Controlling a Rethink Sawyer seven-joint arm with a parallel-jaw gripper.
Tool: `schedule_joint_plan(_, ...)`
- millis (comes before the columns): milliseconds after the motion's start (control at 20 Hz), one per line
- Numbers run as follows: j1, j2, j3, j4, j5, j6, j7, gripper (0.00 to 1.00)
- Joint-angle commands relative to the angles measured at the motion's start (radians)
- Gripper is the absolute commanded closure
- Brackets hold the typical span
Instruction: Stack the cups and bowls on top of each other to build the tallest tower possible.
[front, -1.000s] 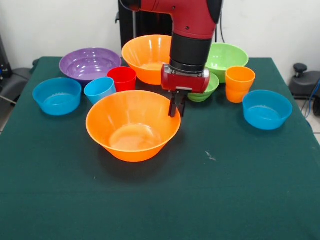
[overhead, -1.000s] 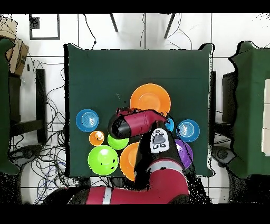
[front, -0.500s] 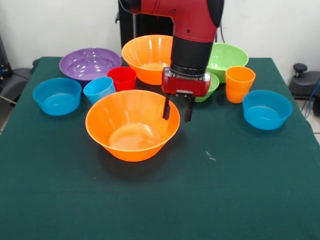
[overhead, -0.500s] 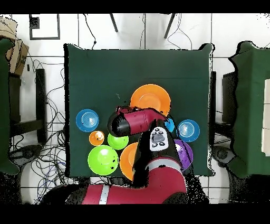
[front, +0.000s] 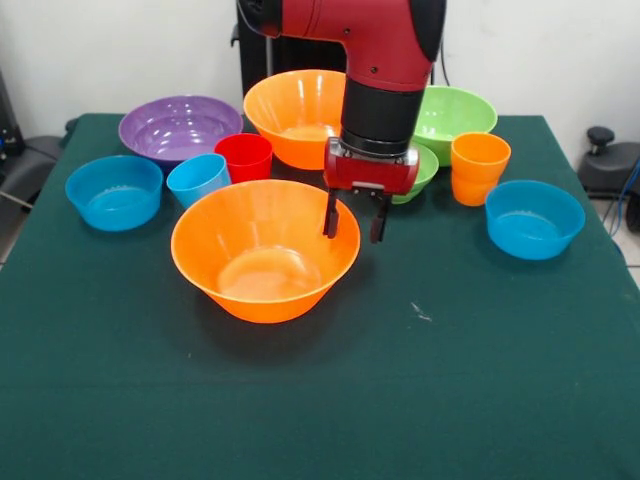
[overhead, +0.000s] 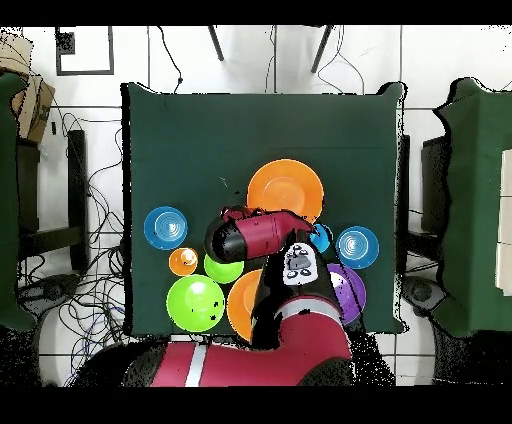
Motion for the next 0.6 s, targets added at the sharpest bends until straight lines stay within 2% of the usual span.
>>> schedule_joint_plan(50, -0.01, -0.058, 0.056, 0.119, 0.021, -0.068, 0.147, 0.0)
schedule_joint_plan(400, -0.047, -0.151, 0.081, 0.224, 0.02, -0.045, 0.126, 0.0)
schedule_joint_plan(600, -0.088, -0.175, 0.109, 0.26, 0.011, -0.045, 0.102, 0.0)
